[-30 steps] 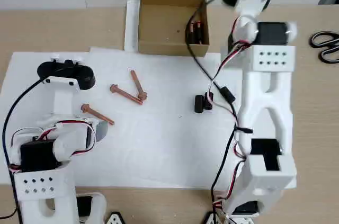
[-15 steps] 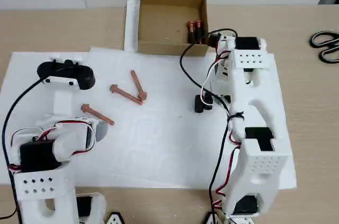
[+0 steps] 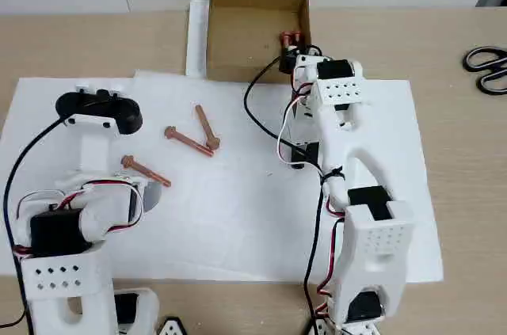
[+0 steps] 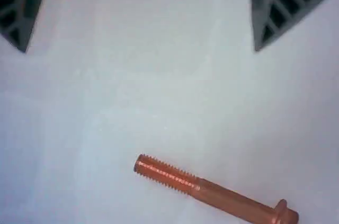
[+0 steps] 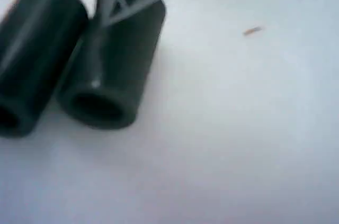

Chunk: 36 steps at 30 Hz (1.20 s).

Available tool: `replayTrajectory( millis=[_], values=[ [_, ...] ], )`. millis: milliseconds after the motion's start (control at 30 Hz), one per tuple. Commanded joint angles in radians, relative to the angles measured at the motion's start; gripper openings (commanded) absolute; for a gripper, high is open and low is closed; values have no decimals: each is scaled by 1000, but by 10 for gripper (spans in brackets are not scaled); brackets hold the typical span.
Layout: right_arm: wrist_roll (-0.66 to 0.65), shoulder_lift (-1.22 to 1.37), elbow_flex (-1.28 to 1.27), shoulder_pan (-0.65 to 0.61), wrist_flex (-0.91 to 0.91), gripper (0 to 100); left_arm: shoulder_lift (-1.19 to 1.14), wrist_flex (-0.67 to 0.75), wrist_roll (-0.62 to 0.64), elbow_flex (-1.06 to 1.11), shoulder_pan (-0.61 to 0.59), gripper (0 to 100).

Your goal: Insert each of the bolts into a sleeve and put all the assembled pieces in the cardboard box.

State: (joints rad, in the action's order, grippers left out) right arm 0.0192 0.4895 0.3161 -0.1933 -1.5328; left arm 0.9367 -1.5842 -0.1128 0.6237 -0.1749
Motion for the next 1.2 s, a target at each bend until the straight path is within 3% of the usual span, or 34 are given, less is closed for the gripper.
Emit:
replayTrajectory(
  millis=[0,233,1167],
  values=[
    [11,15,-18,-5,76,115,14,-5,-3,-5,-6,254],
    [11,99,-35,-4,142,46,14,-5,-3,-5,-6,254],
    [-54,199,-35,-5,114,104,6,-5,-3,-5,-6,254]
  ],
)
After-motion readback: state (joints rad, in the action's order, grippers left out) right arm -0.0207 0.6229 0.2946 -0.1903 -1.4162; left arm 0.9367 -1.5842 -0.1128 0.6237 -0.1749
